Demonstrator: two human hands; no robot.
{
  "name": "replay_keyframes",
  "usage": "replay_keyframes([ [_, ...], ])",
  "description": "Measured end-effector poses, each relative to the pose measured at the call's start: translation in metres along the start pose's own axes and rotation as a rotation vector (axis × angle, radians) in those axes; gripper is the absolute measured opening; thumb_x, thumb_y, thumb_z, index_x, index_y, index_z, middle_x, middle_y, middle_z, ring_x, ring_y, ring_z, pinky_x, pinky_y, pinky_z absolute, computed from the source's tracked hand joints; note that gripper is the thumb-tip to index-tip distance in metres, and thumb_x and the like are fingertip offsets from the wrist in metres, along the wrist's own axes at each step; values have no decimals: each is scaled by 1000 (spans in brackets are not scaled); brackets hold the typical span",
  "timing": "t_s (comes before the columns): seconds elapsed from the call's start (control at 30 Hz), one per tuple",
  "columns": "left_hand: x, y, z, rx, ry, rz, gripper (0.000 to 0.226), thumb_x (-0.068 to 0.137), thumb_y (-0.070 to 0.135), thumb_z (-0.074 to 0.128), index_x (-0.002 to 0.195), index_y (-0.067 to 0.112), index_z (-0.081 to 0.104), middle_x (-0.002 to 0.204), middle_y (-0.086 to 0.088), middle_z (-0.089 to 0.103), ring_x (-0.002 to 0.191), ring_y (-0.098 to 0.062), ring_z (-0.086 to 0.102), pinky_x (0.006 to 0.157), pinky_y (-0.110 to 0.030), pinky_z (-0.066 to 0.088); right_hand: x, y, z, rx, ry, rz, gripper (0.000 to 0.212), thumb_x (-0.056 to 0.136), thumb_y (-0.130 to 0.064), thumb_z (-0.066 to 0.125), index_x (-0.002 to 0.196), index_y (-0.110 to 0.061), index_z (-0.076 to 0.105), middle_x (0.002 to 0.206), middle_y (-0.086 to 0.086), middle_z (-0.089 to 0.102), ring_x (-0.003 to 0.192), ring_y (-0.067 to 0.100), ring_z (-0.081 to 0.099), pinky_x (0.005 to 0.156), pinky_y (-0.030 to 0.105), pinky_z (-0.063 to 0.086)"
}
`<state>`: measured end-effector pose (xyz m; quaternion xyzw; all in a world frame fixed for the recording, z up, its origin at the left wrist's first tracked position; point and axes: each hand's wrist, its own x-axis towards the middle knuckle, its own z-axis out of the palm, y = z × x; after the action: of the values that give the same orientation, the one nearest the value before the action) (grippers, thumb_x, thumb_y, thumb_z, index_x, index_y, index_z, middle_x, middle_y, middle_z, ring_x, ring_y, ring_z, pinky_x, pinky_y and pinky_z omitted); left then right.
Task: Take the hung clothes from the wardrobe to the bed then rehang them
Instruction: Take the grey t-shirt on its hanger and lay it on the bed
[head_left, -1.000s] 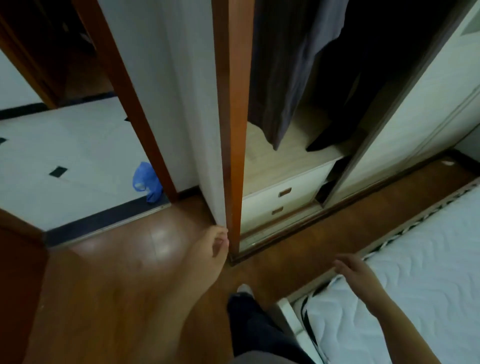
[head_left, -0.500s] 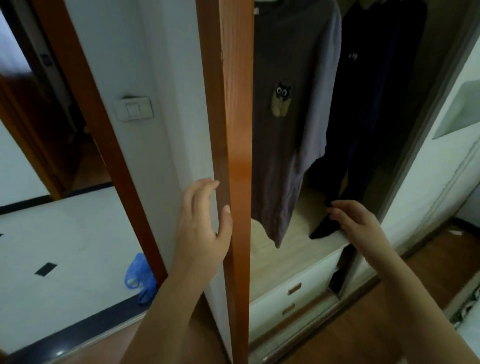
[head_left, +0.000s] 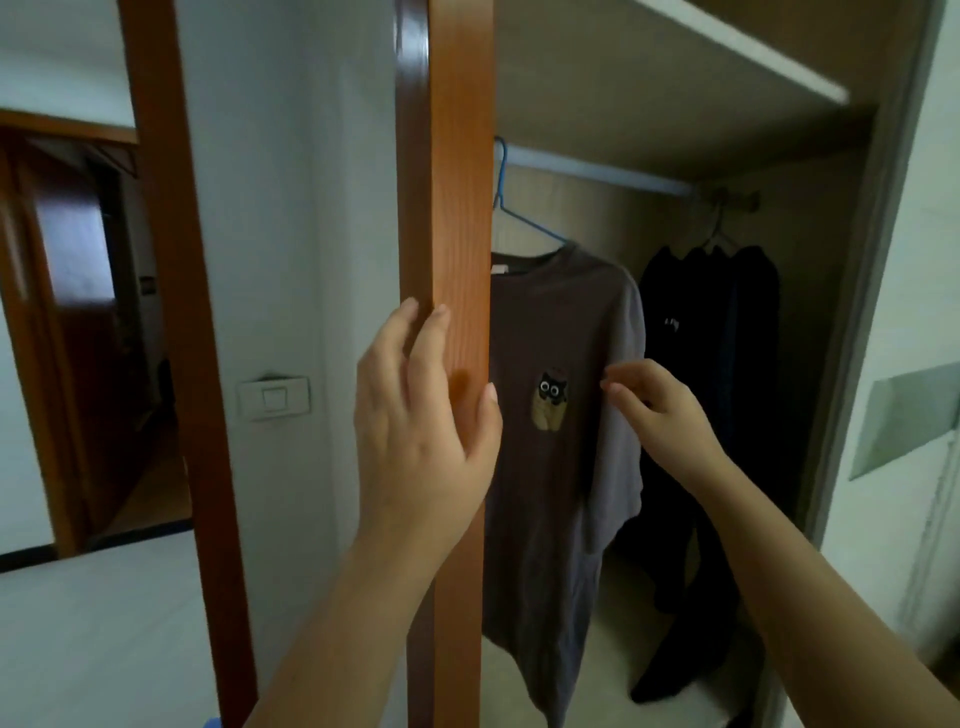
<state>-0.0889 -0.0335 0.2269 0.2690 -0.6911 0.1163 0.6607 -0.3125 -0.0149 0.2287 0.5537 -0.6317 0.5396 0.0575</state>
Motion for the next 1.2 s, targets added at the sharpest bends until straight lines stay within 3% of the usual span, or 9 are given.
replay_keyframes([
  [0.23,45,9,17,124,79,27,64,81,31,51,138,14,25,142,-20,34,128,-23,27,104,-37,27,89,-8,2,45,164,-142,22,90,-13,53,110,-7,59,105,5,60,91,11,54,72,15,37],
  [0.43,51,7,24,277,119,43,66,80,28,55,137,8,30,141,-22,35,125,-26,28,102,-42,21,151,1,6,-180,184,-198,47,89,-23,54,133,-11,43,129,11,49,123,25,45,102,36,37],
  [0.53,50,7,25,276,128,46,66,80,35,46,139,12,27,142,-13,28,126,-22,27,104,-40,13,173,6,12,-312,153,-136,59,89,-28,54,141,-13,31,139,13,42,130,28,38,107,41,33],
  [0.7,49,5,26,222,117,53,66,80,33,43,140,14,24,142,-8,23,128,-21,26,105,-34,8,197,12,25,-388,40,14,37,91,-28,51,118,-4,50,118,18,58,106,32,56,77,31,40],
  [0.8,47,4,26,220,120,52,66,80,32,44,140,14,23,143,-8,22,128,-21,25,104,-37,11,202,11,31,-406,37,68,31,94,-27,47,107,-1,56,107,19,62,95,33,58,71,32,39],
  [0.87,47,3,26,213,113,56,65,81,31,44,140,14,23,143,-8,21,129,-20,24,104,-33,13,204,6,35,-315,-24,95,33,95,-27,44,103,1,60,97,18,61,85,28,54,69,31,37],
  [0.97,47,3,26,201,108,60,65,82,31,44,140,15,22,143,-7,20,130,-19,22,104,-30,13,200,-6,43,68,-67,178,32,95,-26,44,93,1,61,81,12,54,77,21,48,68,30,38],
  [1.1,48,3,26,232,125,76,64,82,30,43,140,12,23,142,-10,22,129,-22,25,106,-35,12,196,-21,48,379,24,296,31,93,-25,48,83,0,62,81,13,54,74,21,50,68,34,46],
  [1.2,46,2,26,205,131,87,64,82,29,44,140,12,23,143,-11,22,129,-23,26,105,-42,19,197,-34,46,474,82,306,33,93,-25,49,63,-11,53,66,7,50,59,15,46,55,27,40],
])
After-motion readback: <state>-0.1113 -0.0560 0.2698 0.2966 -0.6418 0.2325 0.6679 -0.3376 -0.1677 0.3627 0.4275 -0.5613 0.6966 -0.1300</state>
